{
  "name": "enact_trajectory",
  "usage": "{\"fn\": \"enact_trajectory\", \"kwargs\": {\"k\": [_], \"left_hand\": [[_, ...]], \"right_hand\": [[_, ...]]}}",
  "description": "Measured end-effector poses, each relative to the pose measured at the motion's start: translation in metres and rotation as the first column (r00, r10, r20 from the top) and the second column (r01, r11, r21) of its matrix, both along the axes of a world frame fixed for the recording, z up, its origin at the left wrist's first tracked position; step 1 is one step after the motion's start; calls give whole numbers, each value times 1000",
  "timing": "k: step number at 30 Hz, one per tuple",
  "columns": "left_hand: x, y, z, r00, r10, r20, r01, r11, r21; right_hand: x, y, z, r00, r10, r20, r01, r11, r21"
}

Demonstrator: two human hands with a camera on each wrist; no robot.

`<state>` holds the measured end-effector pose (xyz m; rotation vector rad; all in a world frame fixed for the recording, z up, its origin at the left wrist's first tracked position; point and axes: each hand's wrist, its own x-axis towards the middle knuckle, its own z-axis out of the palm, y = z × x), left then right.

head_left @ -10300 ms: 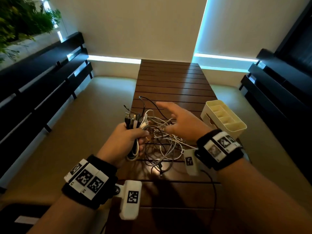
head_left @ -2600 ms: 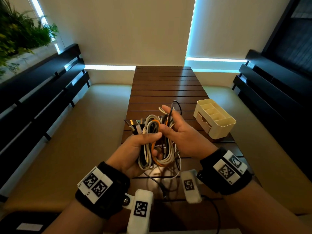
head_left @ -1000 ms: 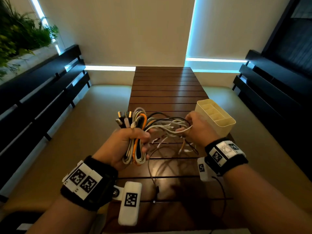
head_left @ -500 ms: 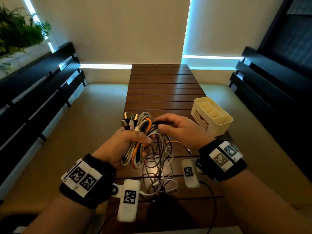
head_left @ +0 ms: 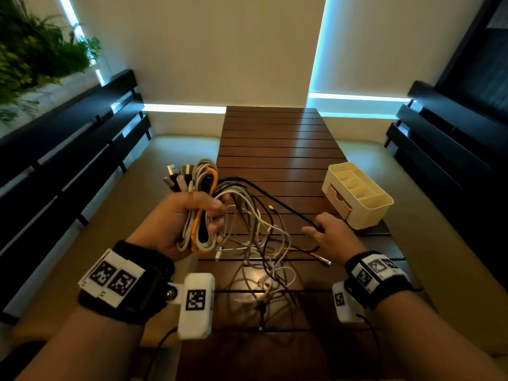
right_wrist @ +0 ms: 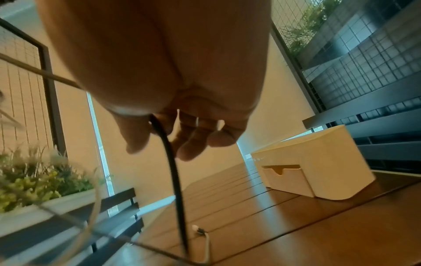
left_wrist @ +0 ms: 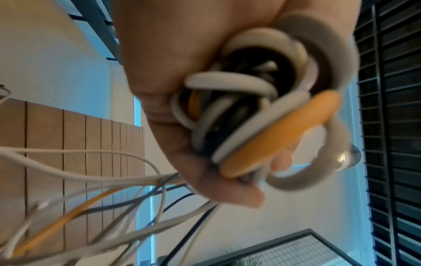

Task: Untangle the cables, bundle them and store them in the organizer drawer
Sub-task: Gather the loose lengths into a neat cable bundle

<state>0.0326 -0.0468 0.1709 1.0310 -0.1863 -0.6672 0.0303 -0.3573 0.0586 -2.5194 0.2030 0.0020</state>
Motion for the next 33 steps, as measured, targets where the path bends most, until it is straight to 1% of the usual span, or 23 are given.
{"fn": "enact_trajectory", "kwargs": {"k": [2,4,6,8,9,10,12,13,16,17,18,19,21,23,25,26,27,28,29,30,31,32,33], "left_hand": [[-1,-9,-3,1000,-9,-5,9,1000,19],[-2,-15,-7,1000,-21,-17,21,999,34],[-1,-19,-9,999,-35,-24,36,999,35],[-2,-22,-9,999,-36,-27,37,999,30],[-3,-24,-8,999,-32,-28,33,999,31],[-4,-26,-7,999,-30,-31,31,999,27],[-5,-28,-6,999,-30,-35,30,999,12],[-6,-29,-5,999,-28,-34,28,1000,3],[-7,-28,-4,999,-1,-46,-1,999,-42],[-6,-25,-2,999,7,-44,-9,998,-60],[-5,-22,0,999,10,-37,-13,997,-78],[-4,-18,1,999,12,-30,-14,996,-89],[-3,-14,4,999,28,-15,-30,997,-77],[-5,-15,3,999,45,-29,-46,997,-55],[-8,-20,0,997,44,-60,-47,998,-52],[-9,-22,-2,997,41,-73,-45,997,-55],[-10,-24,-4,996,36,-82,-41,998,-55],[-10,-25,-5,996,25,-81,-29,998,-49],[-11,-26,-5,997,10,-71,-13,999,-38],[-11,-26,-5,998,-4,-56,3,1000,-25],[-10,-26,-5,999,-12,-42,12,1000,-13],[-10,-26,-4,999,-18,-33,18,1000,-11],[-9,-26,-3,999,-21,-25,21,1000,-12]], "right_hand": [[1,8,7,1000,22,19,-24,997,74],[-1,17,21,994,101,47,-106,985,139],[-6,27,39,977,149,156,-180,961,209],[-16,42,59,939,142,313,-238,927,292],[-20,49,67,923,150,354,-275,901,335],[-24,57,73,916,175,361,-314,872,374],[-30,71,78,920,246,305,-359,840,407],[-30,77,77,924,261,280,-357,854,378],[-27,83,64,914,308,264,-366,906,210],[-27,81,58,911,333,245,-380,907,181],[-25,77,50,917,335,215,-375,909,183],[-23,70,40,939,303,165,-334,918,215],[-19,53,23,983,181,39,-185,951,246],[-15,38,10,991,100,-90,-81,977,195],[-14,32,10,975,137,-173,-106,979,177],[-15,31,16,968,182,-175,-151,973,177],[-14,30,22,962,231,-143,-198,957,212],[-16,30,32,957,277,-82,-244,928,281],[-18,30,41,951,310,10,-289,874,391],[-20,31,50,943,315,111,-325,788,523],[-20,31,56,934,291,209,-356,683,638],[-19,32,60,920,261,293,-392,596,701],[-18,32,62,906,229,357,-422,560,713]]}}
